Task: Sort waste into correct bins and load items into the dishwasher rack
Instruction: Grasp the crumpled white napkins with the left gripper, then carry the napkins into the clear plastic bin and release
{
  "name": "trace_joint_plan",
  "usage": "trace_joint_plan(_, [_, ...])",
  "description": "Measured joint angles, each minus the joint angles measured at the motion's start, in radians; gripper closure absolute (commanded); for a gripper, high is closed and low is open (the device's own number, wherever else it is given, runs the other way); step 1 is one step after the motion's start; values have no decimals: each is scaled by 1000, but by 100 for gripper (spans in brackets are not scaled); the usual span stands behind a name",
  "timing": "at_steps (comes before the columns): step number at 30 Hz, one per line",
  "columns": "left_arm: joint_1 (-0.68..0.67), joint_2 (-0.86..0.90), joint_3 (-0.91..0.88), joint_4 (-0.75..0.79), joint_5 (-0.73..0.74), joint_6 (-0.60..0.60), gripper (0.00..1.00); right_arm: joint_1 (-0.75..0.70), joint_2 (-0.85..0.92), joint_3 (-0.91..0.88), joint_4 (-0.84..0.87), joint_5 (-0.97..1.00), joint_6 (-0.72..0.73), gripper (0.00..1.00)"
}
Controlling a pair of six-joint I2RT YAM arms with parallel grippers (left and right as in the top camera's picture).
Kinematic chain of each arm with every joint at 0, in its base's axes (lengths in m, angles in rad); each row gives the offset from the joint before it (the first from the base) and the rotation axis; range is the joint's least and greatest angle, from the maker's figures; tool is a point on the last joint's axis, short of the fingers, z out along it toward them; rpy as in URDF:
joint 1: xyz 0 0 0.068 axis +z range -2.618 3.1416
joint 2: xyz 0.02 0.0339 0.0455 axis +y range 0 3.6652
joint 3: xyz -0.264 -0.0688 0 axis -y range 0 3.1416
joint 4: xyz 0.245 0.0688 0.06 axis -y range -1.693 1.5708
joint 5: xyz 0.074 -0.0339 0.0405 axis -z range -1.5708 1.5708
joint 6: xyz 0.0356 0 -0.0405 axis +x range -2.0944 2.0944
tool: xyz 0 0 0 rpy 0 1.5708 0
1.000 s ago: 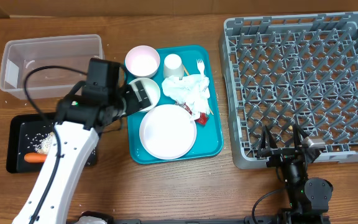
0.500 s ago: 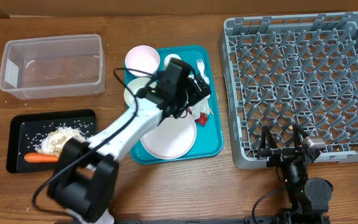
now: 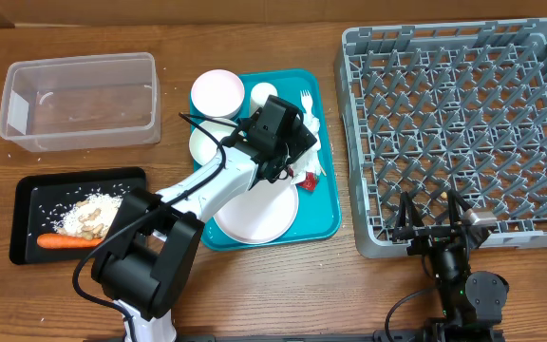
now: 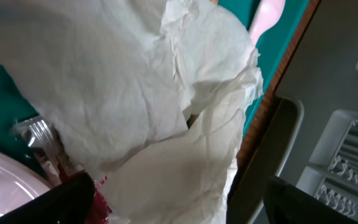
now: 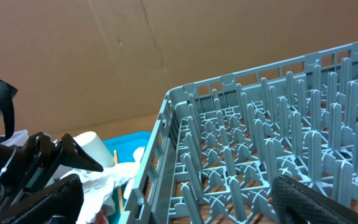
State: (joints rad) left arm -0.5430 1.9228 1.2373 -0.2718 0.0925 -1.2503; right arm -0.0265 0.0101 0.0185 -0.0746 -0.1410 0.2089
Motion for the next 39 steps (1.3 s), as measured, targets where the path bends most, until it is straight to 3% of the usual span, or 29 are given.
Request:
trace_joint_plan(2, [0, 0, 0, 11, -9, -2, 26, 0, 0, 0, 0, 0, 0, 0])
trace_joint_plan(6, [0, 8, 0, 21, -18, -4, 34, 0, 0, 0, -1, 0, 0, 0])
trace_joint_plan(11, [0, 23, 0, 22, -23, -8, 63, 0, 0, 0, 0, 0, 0, 0])
trace_joint_plan(15, [0, 23, 0, 22, -22, 7, 96, 0, 0, 0, 0, 0, 0, 0])
trace_joint_plan(21, [0, 23, 6, 0, -3, 47, 96, 0, 0, 0, 0, 0, 0, 0])
trace_joint_plan(28, [0, -6, 107, -201, 18, 120, 96, 0, 0, 0, -1, 0, 1, 0])
trace_joint_plan(39, [23, -307, 198, -288, 11, 210, 96, 0, 0, 0, 0, 1, 0, 0])
